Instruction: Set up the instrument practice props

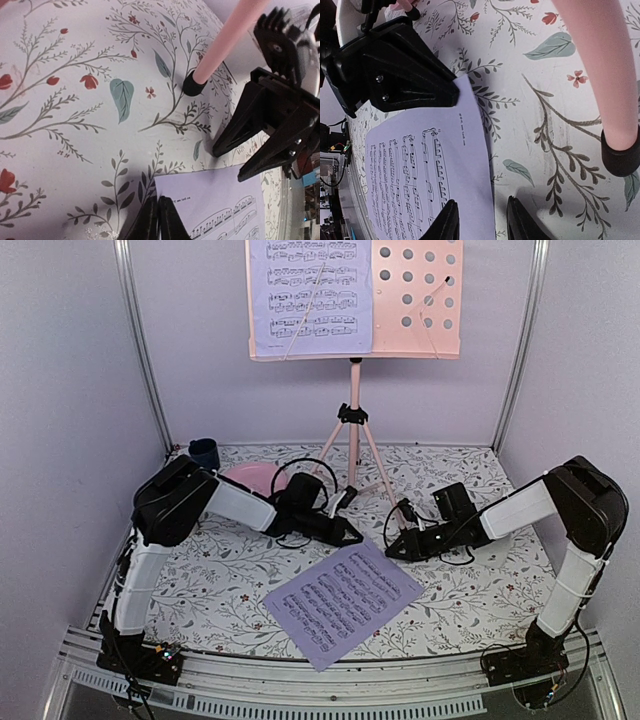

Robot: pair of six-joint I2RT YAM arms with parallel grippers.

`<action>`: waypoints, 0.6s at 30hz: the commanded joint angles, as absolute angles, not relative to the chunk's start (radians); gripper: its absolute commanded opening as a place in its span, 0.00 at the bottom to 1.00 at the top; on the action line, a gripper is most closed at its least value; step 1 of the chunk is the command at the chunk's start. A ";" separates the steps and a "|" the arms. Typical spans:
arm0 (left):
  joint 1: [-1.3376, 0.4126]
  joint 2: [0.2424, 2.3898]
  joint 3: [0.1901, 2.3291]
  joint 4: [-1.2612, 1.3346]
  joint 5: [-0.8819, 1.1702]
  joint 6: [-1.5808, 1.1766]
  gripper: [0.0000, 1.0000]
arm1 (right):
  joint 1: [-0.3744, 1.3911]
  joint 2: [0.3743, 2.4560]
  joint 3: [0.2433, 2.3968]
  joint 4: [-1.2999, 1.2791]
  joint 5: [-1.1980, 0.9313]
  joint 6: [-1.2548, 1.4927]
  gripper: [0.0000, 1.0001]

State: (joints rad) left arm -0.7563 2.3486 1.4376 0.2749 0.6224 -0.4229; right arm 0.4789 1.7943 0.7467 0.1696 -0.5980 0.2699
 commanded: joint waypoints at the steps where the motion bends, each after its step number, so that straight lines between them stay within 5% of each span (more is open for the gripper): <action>1: -0.765 2.330 1.402 0.331 0.641 -0.398 0.00 | 0.489 1.794 0.753 0.147 -0.623 0.260 0.37; 9: -0.763 2.112 1.175 0.533 0.638 -0.302 0.00 | 0.489 1.627 0.708 0.179 -0.728 0.183 0.78; 18: -0.763 1.928 1.037 0.674 0.682 -0.227 0.00 | 0.514 1.529 0.696 0.191 -0.778 0.102 0.81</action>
State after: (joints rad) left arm -0.7582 2.0029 1.0790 0.5686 0.6456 -0.2836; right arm 0.4892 1.5688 0.7116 0.1703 -0.7357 0.1562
